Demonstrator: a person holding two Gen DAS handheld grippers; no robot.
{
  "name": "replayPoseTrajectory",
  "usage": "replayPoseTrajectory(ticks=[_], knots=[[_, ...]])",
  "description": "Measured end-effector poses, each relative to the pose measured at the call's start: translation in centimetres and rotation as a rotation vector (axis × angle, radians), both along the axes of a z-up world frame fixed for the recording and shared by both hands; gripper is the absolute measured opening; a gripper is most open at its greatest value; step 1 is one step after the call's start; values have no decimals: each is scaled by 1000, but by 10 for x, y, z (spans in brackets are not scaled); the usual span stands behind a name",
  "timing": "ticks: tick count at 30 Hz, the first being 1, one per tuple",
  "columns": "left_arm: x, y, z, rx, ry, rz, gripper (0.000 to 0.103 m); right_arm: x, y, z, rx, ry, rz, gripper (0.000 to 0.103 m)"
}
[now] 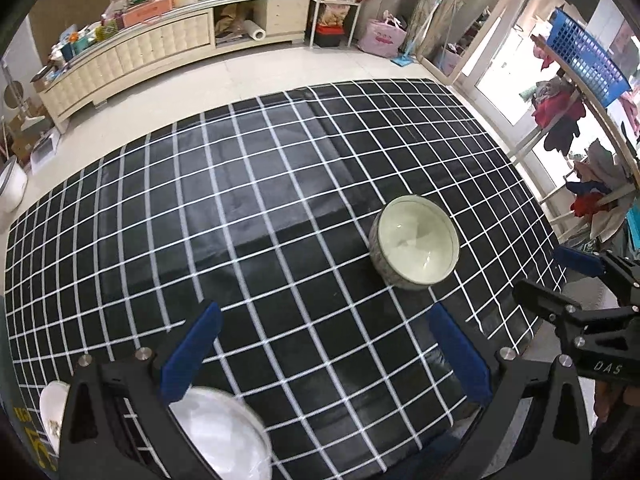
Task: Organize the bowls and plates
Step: 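Move the left tool to the floral-rim bowl, then grip the floral-rim bowl rim with the left tool and lift it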
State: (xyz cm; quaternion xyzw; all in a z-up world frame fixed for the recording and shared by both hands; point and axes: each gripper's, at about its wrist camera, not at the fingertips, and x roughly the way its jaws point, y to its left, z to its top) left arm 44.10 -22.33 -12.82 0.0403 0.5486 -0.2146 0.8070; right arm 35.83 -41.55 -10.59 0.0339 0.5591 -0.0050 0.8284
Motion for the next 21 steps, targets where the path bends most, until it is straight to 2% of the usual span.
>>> replayPoseTrajectory(ticks=[7, 18, 20, 21], knots=[[23, -41, -30, 64, 34, -20, 103, 28, -30, -26, 19, 17, -50, 88], [54, -78, -76, 105, 59, -42, 103, 61, -48, -72, 28, 69, -65, 86], [58, -81, -81, 83, 68, -36, 99, 64, -48, -78, 16, 67, -49, 78], [59, -81, -83, 75, 77, -36, 90, 66, -48, -81, 18, 75, -46, 75]])
